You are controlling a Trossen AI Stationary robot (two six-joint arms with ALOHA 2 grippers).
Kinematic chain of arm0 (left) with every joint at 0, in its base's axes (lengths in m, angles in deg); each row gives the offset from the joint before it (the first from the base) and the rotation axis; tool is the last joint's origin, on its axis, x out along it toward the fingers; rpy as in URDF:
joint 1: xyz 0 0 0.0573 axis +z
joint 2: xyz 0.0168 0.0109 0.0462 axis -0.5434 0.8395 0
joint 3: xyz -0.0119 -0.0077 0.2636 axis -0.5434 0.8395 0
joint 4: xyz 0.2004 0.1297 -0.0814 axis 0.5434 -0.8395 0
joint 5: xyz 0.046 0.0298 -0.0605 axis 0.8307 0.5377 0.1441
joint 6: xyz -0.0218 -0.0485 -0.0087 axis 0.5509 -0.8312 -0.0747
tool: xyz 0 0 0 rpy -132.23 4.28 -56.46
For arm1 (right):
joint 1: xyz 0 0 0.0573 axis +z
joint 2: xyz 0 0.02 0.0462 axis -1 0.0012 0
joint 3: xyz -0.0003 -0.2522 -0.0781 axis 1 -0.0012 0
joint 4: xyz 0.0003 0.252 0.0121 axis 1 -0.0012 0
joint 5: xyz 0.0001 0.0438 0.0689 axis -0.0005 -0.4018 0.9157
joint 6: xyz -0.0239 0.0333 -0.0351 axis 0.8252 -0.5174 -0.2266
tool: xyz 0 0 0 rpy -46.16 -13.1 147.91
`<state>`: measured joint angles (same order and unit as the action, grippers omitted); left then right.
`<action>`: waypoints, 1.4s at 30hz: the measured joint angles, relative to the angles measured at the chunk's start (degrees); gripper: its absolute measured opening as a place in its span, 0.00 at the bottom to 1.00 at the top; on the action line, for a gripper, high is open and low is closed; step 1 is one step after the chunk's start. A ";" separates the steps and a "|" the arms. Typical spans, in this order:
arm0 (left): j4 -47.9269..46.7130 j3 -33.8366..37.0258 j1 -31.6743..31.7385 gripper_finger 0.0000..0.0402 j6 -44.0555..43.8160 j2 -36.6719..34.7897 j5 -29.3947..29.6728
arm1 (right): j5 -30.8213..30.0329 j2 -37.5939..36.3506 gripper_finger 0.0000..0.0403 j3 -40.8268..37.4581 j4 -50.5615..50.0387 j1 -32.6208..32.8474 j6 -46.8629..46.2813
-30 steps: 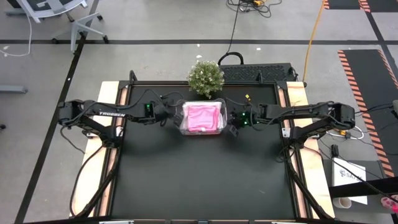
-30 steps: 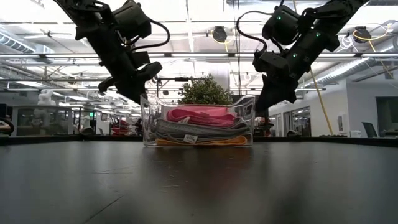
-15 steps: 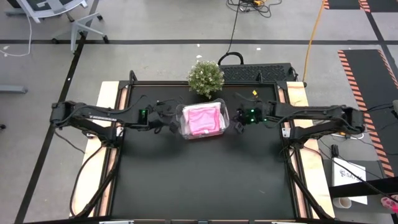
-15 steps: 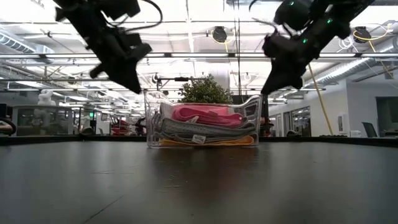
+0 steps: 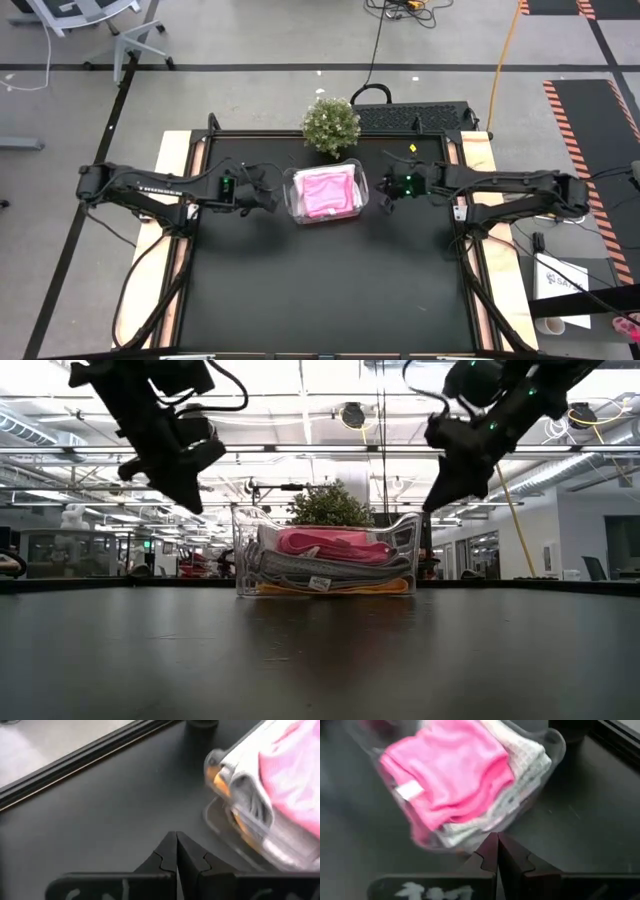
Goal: Fold microfiber towels
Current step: Adjust the transparent bin, then return to Home Position
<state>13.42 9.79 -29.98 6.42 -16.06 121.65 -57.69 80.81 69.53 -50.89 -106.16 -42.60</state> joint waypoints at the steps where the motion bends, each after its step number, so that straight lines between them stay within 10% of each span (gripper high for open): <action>1: 0.28 -0.10 0.03 0.01 -0.30 0.27 0.05 | -0.57 0.92 0.00 0.00 -0.04 -0.11 0.75; 29: -0.15 -0.07 0.57 0.02 -2.57 3.77 -0.41 | 1.94 11.01 0.00 -0.02 8.43 2.14 -2.49; 42: -2.23 -0.07 -5.30 0.01 2.01 -5.38 -3.78 | 8.32 -4.42 0.00 -0.02 5.63 1.73 -0.76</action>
<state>11.18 9.72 -35.28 8.43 -21.44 117.88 -49.37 76.40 69.51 -45.26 -104.43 -43.35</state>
